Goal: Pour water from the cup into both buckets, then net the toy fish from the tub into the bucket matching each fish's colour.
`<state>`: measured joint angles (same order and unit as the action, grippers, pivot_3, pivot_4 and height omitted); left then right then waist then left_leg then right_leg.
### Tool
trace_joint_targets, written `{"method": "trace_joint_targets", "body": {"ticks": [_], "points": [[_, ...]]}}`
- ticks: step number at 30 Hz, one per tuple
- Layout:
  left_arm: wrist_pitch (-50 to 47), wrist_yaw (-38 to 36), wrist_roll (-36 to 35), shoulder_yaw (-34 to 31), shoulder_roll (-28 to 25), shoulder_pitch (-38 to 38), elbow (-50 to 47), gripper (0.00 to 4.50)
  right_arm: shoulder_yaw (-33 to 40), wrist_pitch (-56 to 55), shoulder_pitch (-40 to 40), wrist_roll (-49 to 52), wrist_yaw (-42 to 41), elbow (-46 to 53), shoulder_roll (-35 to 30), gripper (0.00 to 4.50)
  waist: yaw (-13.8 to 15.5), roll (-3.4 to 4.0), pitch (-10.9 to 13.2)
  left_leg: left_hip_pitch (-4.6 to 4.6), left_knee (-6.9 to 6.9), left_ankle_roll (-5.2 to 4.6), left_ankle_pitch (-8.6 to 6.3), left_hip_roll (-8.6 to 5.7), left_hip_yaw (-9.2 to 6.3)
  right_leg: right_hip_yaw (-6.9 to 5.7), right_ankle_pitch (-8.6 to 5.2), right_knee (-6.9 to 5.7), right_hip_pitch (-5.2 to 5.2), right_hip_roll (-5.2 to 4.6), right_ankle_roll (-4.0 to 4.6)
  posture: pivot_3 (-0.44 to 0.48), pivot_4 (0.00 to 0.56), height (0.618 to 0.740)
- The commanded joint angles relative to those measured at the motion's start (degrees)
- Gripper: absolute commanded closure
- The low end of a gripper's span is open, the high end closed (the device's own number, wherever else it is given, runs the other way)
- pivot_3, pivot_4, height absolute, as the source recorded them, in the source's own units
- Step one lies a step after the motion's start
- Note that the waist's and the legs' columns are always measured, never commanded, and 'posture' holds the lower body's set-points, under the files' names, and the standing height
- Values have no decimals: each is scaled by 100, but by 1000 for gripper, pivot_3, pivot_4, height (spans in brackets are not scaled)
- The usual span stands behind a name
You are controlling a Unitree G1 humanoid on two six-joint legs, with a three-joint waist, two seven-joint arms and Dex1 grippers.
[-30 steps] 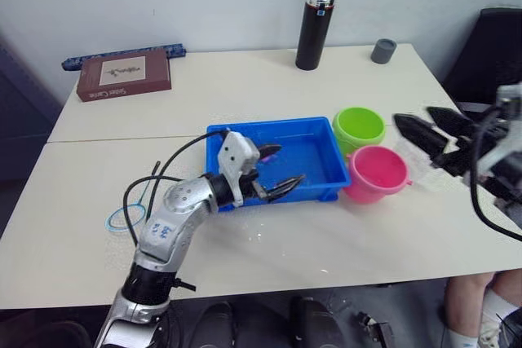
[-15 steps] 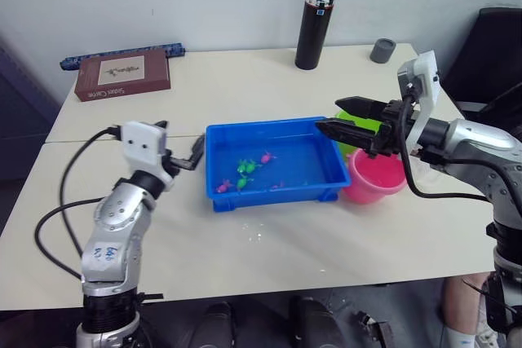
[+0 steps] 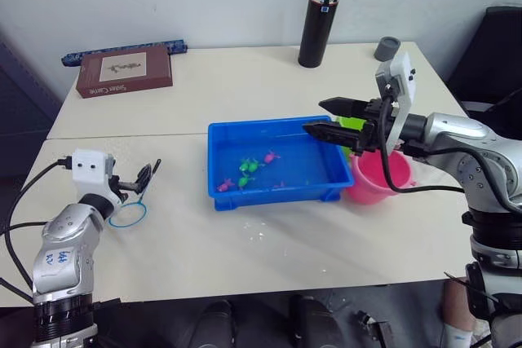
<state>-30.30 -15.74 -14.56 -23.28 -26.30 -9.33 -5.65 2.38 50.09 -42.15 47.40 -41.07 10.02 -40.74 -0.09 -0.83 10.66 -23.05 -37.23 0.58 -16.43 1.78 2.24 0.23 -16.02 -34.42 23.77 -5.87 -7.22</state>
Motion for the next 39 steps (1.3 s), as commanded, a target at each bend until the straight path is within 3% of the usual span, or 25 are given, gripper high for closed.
{"method": "trace_joint_targets", "body": {"ticks": [1,12,29,30,33,39], "points": [[166,-83,-37,174,159,62,297,0,138,14,51,-27,28,311,51,430,-2,-2,-1,-1,0,0,0,0,0,-1,0,-1,0,-4,-1,0,150,740],[677,-131,93,342,194,-60,1391,0,292,124,228,-85,241,489,147,430,-13,-4,-2,0,0,3,2,-1,2,-2,0,-4,9,-5,0,0,150,740],[502,-249,228,524,-30,-3,1703,0,411,126,255,-153,359,452,150,430,-14,-4,-3,1,1,2,2,-1,1,-2,0,-8,9,-14,0,0,150,740],[491,-244,235,536,-35,-10,1719,539,414,121,254,-166,355,446,147,366,-14,-4,-3,1,0,2,2,-2,2,-2,0,-8,9,-14,0,0,150,740],[475,-232,249,571,-48,-47,1759,1583,417,112,252,-190,345,438,143,366,-11,-4,-3,1,1,2,3,-2,2,-2,0,-9,10,-15,0,0,150,740],[425,-220,261,628,-101,-167,1838,1583,422,91,254,-227,339,435,152,366,-7,-4,-3,1,-1,-2,4,-8,3,-4,1,-12,9,-22,-1,0,150,740]]}}
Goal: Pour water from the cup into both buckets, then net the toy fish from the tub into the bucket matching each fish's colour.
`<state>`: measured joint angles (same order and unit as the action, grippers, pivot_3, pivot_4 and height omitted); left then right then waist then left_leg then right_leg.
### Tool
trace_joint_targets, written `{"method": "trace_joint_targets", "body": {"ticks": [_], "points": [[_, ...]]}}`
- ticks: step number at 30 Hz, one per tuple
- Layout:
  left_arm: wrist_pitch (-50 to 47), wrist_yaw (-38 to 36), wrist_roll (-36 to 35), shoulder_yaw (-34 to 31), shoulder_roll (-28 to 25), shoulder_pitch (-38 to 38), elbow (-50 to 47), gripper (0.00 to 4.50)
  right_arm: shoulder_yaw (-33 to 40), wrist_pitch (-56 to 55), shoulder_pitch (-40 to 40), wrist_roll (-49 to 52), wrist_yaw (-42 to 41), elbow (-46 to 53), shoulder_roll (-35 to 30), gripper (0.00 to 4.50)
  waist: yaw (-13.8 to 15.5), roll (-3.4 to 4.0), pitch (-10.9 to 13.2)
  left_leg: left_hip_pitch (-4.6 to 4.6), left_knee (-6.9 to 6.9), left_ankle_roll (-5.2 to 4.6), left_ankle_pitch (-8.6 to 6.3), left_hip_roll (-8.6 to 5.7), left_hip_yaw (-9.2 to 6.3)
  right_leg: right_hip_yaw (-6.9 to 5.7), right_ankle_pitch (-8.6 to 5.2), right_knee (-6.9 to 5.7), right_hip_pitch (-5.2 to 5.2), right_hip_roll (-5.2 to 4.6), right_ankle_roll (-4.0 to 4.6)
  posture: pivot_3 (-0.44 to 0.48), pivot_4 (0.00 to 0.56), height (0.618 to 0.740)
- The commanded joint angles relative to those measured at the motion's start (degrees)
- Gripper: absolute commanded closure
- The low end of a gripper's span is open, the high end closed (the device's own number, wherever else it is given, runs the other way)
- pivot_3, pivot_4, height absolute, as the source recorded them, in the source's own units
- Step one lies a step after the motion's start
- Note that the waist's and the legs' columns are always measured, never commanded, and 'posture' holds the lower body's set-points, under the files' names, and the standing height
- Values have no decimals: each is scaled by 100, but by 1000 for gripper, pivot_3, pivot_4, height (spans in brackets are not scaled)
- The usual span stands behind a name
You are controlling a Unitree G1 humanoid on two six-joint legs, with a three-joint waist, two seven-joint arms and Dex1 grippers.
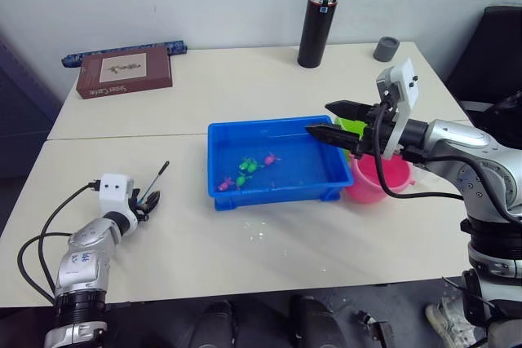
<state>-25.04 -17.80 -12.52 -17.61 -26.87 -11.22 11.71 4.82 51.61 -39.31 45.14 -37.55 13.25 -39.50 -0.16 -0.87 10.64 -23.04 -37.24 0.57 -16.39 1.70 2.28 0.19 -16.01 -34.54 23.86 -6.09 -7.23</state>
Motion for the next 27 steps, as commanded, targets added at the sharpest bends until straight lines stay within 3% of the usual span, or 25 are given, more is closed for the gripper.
{"method": "trace_joint_targets", "body": {"ticks": [1,9,12,16,17,27], "points": [[-101,-13,59,66,-51,6,122,1583,177,-65,-34,-6,-12,109,30,366,0,0,0,0,0,0,0,0,0,-1,0,-1,0,0,0,0,150,740],[-114,-30,74,118,-72,-145,210,1583,197,-104,-31,-88,-30,70,29,366,12,0,0,1,-1,1,7,-4,3,-7,0,-11,-1,-3,0,0,150,740],[-94,-44,79,124,-82,-152,206,2350,207,-96,-34,-96,-25,79,35,366,11,0,0,1,-2,1,8,-4,3,-8,0,-14,-1,-4,0,0,150,740],[-142,-29,106,159,-116,-223,260,4272,203,-102,-48,-111,-17,63,41,366,13,0,0,0,-2,1,8,-7,3,-8,0,-13,-1,-7,0,0,150,740],[-169,-18,119,169,-126,-247,276,4474,203,-107,-50,-119,-15,60,41,366,14,0,0,0,-2,1,8,-7,4,-8,0,-13,-1,-7,0,0,150,740],[-267,-26,85,180,-100,-538,113,4474,242,-120,-72,-183,61,33,67,366,17,0,0,-2,-5,-1,10,-10,6,-15,0,-17,-2,-9,0,0,150,740]]}}
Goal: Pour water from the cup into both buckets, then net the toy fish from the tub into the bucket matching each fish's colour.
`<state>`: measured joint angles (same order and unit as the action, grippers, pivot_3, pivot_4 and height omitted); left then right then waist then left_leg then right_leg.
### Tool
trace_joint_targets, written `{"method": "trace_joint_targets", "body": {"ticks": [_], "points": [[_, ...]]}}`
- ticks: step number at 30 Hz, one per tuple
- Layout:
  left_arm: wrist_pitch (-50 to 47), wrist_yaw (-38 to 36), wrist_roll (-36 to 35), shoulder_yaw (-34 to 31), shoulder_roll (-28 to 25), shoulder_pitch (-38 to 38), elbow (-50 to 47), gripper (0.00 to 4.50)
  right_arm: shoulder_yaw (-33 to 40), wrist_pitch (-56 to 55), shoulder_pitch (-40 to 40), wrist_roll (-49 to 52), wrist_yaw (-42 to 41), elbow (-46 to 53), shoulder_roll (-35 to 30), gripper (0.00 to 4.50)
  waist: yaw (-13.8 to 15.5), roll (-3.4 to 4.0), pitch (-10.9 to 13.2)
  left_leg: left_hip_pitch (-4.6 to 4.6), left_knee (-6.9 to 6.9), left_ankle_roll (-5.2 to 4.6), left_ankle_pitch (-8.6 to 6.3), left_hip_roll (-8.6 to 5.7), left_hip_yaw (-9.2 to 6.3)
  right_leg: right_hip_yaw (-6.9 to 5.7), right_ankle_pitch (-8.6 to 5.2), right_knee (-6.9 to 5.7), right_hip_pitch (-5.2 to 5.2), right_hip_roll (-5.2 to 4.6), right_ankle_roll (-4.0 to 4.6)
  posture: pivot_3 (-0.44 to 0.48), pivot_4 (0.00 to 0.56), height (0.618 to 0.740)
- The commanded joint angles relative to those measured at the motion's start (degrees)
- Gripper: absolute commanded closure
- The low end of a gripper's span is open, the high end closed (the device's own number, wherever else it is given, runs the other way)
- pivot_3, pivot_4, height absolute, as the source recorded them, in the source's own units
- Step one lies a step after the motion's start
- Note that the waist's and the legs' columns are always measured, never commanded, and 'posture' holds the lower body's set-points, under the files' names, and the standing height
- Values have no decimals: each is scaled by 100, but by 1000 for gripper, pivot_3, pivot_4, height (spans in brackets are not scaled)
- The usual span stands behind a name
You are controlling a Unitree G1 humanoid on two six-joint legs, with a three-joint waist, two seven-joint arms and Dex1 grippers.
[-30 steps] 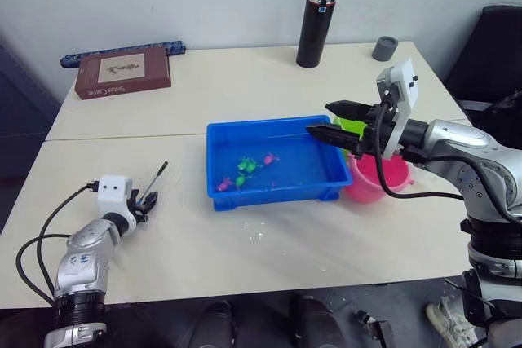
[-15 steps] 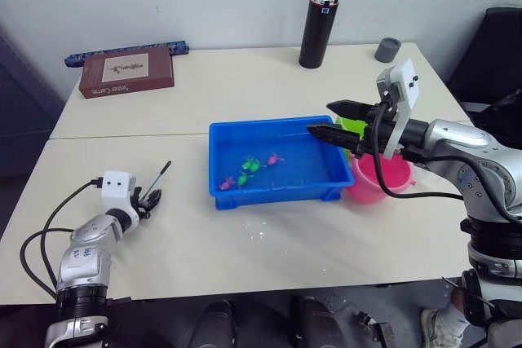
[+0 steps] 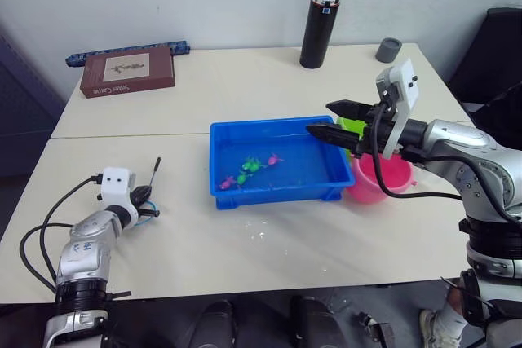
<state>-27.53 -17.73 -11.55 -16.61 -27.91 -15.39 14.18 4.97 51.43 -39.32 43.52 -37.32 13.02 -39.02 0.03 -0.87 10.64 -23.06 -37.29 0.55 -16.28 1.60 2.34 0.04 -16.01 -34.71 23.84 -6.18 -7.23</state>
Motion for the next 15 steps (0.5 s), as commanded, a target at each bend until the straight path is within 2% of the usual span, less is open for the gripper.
{"method": "trace_joint_targets", "body": {"ticks": [1,11,15], "points": [[-52,-34,-31,87,8,-171,-208,4474,237,-100,-77,-25,52,55,27,366,-6,0,0,-1,0,0,0,0,0,-1,0,0,0,0,0,0,150,740],[-495,-223,-341,225,-13,-922,-1109,4474,267,-249,-195,-206,241,53,120,366,-14,-2,1,-10,-1,1,-1,0,12,-4,1,-15,1,14,-2,0,150,740],[-888,-621,-622,390,-160,-1652,-1508,4474,94,-533,-208,-501,58,83,31,366,-14,-2,1,-12,-2,4,-1,-9,13,-3,1,-13,1,29,-2,0,150,740]]}}
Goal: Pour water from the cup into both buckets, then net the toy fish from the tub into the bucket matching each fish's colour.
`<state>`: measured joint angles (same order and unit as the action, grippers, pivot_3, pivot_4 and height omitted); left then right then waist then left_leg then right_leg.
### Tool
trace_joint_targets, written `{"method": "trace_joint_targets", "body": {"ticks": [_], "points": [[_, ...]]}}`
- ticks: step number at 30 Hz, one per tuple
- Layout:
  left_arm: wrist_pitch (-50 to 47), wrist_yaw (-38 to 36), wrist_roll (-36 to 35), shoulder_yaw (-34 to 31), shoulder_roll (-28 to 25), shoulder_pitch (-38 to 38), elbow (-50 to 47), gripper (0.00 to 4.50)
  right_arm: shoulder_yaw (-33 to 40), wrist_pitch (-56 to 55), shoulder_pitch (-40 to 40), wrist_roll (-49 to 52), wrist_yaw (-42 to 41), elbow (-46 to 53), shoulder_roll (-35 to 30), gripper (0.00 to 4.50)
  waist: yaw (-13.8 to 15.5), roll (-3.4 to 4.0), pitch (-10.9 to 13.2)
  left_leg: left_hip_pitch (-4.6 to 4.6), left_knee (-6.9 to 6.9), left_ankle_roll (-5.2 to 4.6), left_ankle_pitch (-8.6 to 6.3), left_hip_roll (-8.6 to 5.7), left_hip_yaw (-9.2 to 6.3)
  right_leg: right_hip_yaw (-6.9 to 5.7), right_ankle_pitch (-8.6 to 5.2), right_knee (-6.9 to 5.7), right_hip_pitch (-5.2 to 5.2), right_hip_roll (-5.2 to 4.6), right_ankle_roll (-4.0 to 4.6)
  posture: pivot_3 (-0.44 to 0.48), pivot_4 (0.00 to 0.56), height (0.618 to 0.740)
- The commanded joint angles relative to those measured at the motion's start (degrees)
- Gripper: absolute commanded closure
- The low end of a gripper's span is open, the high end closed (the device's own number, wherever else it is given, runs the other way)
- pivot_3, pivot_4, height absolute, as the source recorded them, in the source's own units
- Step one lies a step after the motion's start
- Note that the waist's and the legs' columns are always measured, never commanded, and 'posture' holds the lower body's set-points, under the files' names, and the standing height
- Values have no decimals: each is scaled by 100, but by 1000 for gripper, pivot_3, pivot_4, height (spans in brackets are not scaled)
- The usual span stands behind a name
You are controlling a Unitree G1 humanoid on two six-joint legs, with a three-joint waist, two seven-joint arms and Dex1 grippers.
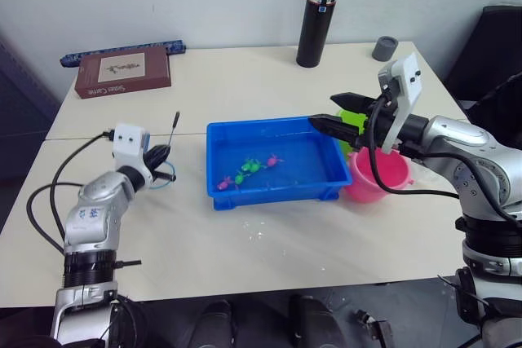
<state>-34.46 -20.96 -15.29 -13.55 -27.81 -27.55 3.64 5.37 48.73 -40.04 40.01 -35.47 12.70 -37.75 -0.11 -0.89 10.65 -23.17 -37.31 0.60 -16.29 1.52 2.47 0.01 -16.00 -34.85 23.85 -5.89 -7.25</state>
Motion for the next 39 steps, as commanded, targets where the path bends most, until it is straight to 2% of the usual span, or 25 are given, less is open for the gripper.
{"method": "trace_joint_targets", "body": {"ticks": [1,10,19,29,39], "points": [[-277,-454,-324,147,-232,-611,-526,4474,32,-311,-140,-198,-187,117,-116,366,1,-1,1,-1,0,1,0,1,-1,0,0,1,0,3,0,0,150,740],[-588,-1858,-813,802,-584,-1234,-855,4474,-85,-868,-220,-690,-867,-69,-424,366,-9,-1,1,3,-2,6,3,10,12,14,0,3,2,27,0,0,150,740],[-157,-3382,-1052,1672,-706,-1020,-1384,4474,-378,-937,14,-650,-2026,524,-1081,366,-7,-2,1,1,-6,6,3,11,14,20,0,8,2,31,0,0,150,740],[900,-4387,-709,2333,-979,-455,-1671,4474,-437,-986,642,-632,-2712,960,-1523,366,5,-2,1,0,-20,3,1,14,14,25,-1,6,0,35,1,0,150,740],[2025,-4725,-188,2574,-901,-523,-1283,4474,-646,-773,944,-412,-3070,1410,-1514,366,6,-2,2,0,-47,0,-1,14,10,27,-2,7,-1,35,3,0,150,740]]}}
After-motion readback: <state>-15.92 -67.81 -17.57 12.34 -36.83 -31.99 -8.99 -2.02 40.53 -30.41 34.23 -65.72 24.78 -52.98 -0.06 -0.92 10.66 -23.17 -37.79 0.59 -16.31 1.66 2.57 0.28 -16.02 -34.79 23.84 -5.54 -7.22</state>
